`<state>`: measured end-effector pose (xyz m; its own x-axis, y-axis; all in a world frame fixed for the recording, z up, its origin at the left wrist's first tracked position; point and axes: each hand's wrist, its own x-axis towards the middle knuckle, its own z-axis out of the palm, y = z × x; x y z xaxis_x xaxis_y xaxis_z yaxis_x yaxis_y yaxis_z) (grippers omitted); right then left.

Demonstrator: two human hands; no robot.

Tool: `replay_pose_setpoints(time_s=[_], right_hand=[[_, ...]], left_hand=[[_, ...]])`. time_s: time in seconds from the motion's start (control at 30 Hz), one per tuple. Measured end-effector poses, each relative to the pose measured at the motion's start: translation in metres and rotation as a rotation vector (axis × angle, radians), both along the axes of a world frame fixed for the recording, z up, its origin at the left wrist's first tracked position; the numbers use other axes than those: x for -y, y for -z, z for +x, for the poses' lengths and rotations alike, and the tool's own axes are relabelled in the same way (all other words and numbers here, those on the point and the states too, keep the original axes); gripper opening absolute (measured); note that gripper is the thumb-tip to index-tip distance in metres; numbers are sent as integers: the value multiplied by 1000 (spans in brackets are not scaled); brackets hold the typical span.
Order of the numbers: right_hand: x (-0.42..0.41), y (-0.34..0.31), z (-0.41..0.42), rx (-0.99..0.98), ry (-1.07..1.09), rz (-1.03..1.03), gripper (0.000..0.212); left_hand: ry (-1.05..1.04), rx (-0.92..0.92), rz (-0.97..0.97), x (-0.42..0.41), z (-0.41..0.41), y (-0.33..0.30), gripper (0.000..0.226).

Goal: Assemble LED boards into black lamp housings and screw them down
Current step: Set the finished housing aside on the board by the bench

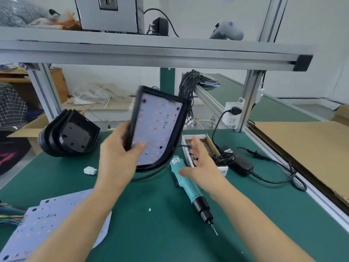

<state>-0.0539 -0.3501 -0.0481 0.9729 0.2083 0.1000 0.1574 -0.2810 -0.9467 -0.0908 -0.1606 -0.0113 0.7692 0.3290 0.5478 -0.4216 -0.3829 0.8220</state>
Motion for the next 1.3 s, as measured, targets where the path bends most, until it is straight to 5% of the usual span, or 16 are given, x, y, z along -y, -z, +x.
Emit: replay_pose_setpoints(time_s=[0.17,0.27,0.43,0.57,0.7,0.8,1.1,1.23,1.3], right_hand=[[-6,-11,34,-52,124,123,123],[-22,-14,46,-99,57,238,123],[-51,-25,59,-123,-66,357,104],[-46,-36,63,-77,4,518,21],[-32,-48,55,-52,0,802,20],[-39,-52,43,8,-28,799,22],[-49,-38,28,193,-52,512,35],[-43,-39,32,264,127,420,41],[-34,-39,37,231,222,455,39]], left_hand=[[338,-13,-635,-22,2,-19,41],[488,-121,-774,-27,2,-23,33],[683,-209,-732,-23,-1,-24,32],[670,-176,-731,-31,4,-27,33],[322,-198,-668,-37,20,-17,40],[173,-170,-654,-24,28,-4,42],[237,-250,-761,11,39,6,37],[-66,-285,-405,14,19,3,25],[-107,-356,-277,10,-3,4,39]])
